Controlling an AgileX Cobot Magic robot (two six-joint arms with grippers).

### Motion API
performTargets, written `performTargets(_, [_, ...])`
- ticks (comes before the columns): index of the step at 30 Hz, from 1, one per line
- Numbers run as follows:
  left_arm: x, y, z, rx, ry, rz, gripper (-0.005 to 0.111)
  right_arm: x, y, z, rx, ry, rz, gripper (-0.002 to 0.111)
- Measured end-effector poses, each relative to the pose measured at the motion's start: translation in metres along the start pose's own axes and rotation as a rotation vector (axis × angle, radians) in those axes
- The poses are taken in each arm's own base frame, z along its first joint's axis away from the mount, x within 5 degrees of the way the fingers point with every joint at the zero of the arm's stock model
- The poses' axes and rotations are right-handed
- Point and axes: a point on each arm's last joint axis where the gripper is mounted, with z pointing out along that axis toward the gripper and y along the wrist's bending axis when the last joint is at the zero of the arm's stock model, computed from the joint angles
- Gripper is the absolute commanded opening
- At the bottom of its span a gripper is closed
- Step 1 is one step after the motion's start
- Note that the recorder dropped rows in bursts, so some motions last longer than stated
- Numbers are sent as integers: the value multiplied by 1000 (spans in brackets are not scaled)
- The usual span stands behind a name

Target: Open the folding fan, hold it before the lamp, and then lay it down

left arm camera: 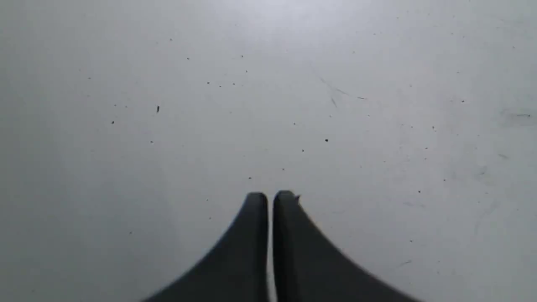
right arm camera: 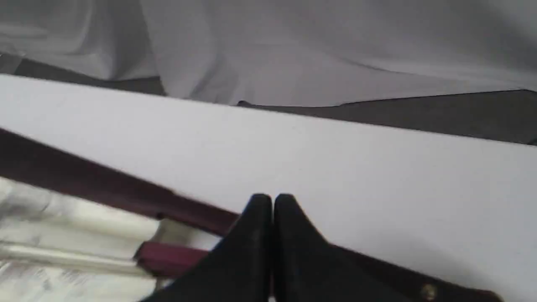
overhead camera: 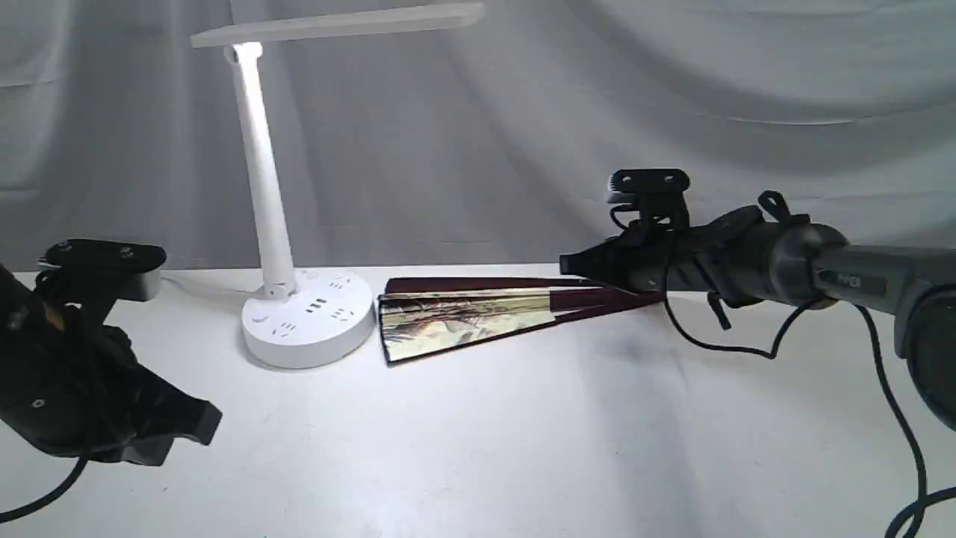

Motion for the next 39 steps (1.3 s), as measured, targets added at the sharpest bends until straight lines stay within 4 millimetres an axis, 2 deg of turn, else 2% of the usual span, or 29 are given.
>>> performTargets(6, [0,0,0,0,0,4,0,-2,-13,0,68,-39,41,0])
performTargets(11, [0,0,0,0,0,4,0,9,-17,7,73,-18,54,0])
performTargets(37, [0,0,0,0,4,6,0,17,-6,7,-51,63,54,0])
performTargets(39, [0,0,0,0,4,6,0,12,-6,4,-45,50,58,0])
